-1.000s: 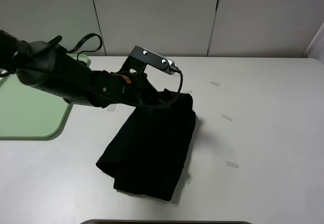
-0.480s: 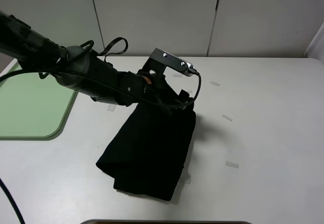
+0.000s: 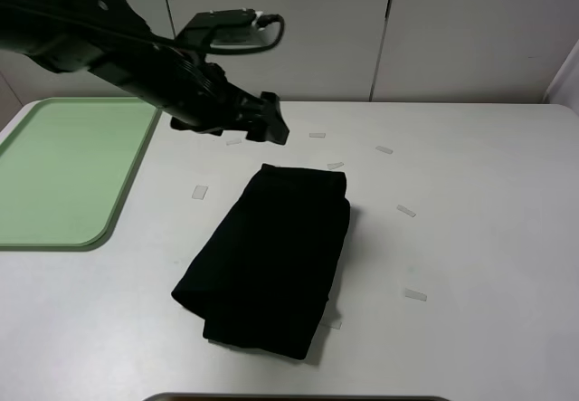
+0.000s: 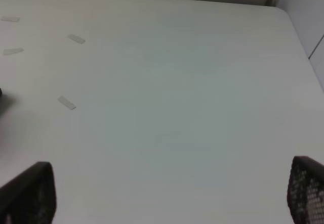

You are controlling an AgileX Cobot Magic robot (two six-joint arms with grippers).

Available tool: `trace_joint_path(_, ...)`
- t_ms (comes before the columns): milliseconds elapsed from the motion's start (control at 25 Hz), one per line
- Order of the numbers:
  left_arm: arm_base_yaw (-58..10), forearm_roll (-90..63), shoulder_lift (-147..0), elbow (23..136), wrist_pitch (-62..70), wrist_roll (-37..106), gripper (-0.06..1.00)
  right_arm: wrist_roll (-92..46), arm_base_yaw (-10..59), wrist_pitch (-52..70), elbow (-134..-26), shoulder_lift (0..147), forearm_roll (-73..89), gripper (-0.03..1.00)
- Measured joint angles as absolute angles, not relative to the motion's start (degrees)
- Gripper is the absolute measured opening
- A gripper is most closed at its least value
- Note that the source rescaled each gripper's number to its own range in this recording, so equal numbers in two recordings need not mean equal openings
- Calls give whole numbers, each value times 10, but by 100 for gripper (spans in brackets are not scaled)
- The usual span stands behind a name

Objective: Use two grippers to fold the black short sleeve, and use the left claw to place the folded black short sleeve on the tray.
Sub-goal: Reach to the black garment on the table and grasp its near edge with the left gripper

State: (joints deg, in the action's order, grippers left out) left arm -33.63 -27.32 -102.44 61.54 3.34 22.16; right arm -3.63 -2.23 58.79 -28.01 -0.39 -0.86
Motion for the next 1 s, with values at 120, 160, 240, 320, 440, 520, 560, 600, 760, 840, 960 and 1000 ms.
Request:
trace_joint_path(120,-278,-311,-982,615,190,231,100,-36,-22,588,-280,-4,-8,100)
trace_joint_path(160,-258,-326,-975,615,241,242,100,-36,-22,588,-280,-4,-8,100)
trace_joint_path(240,-208,-381,-971,613,355,296,100,-36,-22,588,-280,-4,-8,100)
trace_joint_path(320,-193,-399,-971,607,373,321,100,-36,-22,588,-280,-4,-8,100)
trace_joint_path(440,-152,-439,-971,561,392,381,100,-36,-22,588,-280,-4,-8,100)
trace_joint_path(520,-144,-442,-971,536,371,396,100,-36,-22,588,-280,-4,-8,100)
trace_joint_path(560,-142,-445,-975,524,363,408,100,-36,-22,588,-280,-4,-8,100)
trace_joint_path(600,-142,-453,-980,512,356,423,100,-36,-22,588,-280,-4,-8,100)
trace_joint_path(760,-142,-511,-1005,490,349,486,100,-36,-22,588,-280,-4,-8,100)
trace_joint_path(840,-142,-563,-1031,488,345,525,100,-36,-22,588,-280,-4,-8,100)
trace_joint_path(960,-142,-576,-1050,488,342,532,100,-36,-22,588,-280,-4,-8,100)
trace_joint_path(1000,-143,-579,-1060,488,340,533,100,-36,-22,588,-280,-4,-8,100)
